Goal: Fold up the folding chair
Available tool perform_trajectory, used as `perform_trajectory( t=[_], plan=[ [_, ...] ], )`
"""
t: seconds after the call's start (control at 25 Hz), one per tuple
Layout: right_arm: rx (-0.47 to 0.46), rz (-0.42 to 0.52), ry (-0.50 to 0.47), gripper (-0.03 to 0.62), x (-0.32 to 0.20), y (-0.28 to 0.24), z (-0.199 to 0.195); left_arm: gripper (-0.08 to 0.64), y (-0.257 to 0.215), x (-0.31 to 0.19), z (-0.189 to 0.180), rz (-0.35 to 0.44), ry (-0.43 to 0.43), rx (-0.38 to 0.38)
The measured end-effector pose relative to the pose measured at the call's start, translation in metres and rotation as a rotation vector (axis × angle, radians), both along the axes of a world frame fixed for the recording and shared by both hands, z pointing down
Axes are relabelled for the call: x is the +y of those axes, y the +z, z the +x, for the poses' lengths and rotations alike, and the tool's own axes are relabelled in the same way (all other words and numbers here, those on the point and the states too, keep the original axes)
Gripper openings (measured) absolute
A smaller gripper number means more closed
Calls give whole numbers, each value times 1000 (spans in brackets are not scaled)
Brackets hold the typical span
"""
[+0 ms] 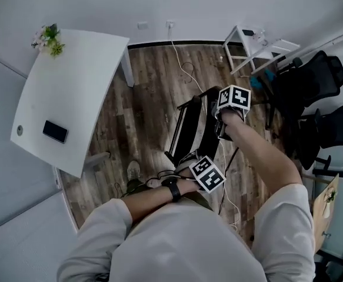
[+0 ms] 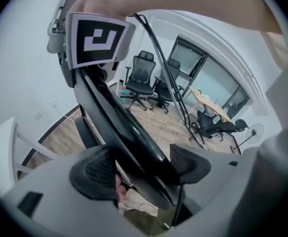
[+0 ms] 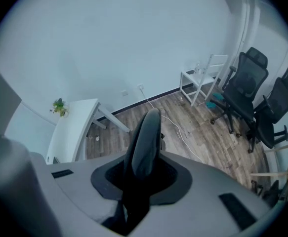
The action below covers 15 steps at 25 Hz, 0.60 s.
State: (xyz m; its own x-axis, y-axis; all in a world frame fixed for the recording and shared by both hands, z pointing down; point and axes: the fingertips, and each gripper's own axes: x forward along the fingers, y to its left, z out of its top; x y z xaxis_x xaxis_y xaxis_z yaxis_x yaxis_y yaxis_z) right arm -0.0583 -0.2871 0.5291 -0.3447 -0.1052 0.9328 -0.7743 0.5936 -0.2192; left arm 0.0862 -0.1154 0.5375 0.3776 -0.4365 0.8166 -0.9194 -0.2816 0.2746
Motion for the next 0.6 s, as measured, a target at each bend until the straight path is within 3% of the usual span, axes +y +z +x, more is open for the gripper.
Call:
perform_trajectory(
  t=[0.6],
  plan=[
    [-74,-65,-26,86,122,6,-212,339,7,124,-215,-21,-34,-63]
  ],
)
